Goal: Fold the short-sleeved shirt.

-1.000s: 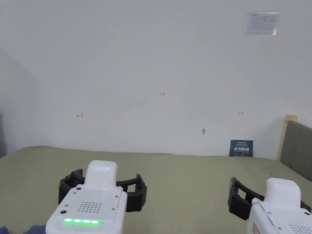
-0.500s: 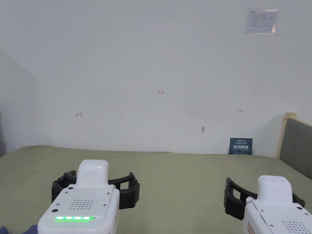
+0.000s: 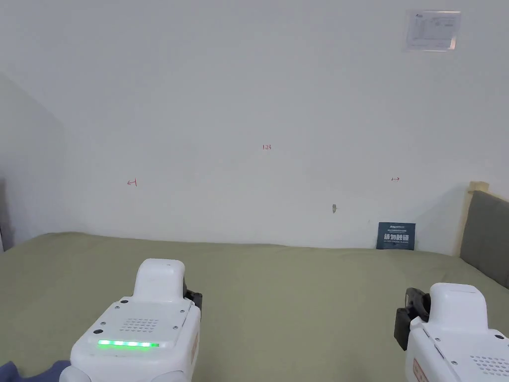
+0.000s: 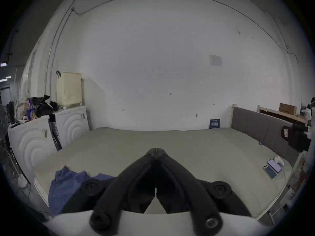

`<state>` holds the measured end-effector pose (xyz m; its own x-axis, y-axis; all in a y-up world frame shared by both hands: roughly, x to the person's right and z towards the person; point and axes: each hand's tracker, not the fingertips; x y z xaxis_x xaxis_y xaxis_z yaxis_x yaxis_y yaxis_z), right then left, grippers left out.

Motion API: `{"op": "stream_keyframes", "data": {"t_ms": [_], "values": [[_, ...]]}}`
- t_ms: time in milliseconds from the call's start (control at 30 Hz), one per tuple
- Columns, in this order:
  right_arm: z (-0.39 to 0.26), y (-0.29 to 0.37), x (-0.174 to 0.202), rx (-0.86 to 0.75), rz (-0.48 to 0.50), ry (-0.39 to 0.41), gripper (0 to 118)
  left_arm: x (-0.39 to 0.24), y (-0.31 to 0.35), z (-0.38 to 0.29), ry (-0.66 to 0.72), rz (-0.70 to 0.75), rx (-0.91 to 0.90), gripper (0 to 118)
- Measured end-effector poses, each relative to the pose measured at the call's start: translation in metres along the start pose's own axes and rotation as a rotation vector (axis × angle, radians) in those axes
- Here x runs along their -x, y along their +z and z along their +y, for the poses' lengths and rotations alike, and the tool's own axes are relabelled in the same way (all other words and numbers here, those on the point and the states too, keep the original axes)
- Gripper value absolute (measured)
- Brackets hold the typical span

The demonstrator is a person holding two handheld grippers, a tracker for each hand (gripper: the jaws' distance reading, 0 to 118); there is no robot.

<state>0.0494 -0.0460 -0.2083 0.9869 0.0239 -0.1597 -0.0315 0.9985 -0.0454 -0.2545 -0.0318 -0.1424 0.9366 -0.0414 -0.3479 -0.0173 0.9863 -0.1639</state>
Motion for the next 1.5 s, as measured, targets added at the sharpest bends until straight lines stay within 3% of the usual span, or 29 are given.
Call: {"op": "stream_keyframes", "data": {"t_ms": [300, 367, 433, 500, 667, 767, 867, 967, 1267, 1500], "values": [[-0.004, -0.003, 0.009, -0.003, -0.013, 0.032, 1, 0.003, 0.001, -0.001, 0.010, 0.034, -0.015, 0], [-0.004, -0.009, 0.017, 0.022, 0.020, 0.012, 1, 0.017, 0.005, 0.000, 0.013, 0.044, -0.004, 0], [-0.007, -0.018, 0.038, 0.040, 0.094, -0.023, 1, 0.042, 0.011, -0.001, 0.038, 0.085, 0.025, 0], [-0.008, -0.023, 0.070, 0.040, 0.179, -0.008, 1, 0.071, 0.024, -0.003, 0.024, 0.183, 0.032, 0], [-0.014, -0.021, 0.182, 0.032, 0.498, 0.007, 1, 0.168, 0.078, -0.014, 0.107, 0.440, 0.048, 0], [-0.015, -0.011, 0.236, 0.016, 0.610, 0.026, 1, 0.204, 0.107, -0.021, 0.118, 0.570, 0.078, 0], [-0.014, -0.005, 0.266, 0.029, 0.703, 0.023, 1, 0.227, 0.125, -0.029, 0.130, 0.640, 0.087, 0], [-0.015, -0.003, 0.284, 0.017, 0.734, 0.040, 1, 0.234, 0.129, -0.036, 0.125, 0.669, 0.089, 0], [-0.018, -0.015, 0.290, 0.051, 0.750, 0.039, 1, 0.243, 0.111, -0.048, 0.140, 0.668, 0.123, 0], [-0.035, -0.029, 0.288, 0.108, 0.748, 0.040, 1, 0.270, 0.051, -0.072, 0.245, 0.550, 0.248, 0]]}}
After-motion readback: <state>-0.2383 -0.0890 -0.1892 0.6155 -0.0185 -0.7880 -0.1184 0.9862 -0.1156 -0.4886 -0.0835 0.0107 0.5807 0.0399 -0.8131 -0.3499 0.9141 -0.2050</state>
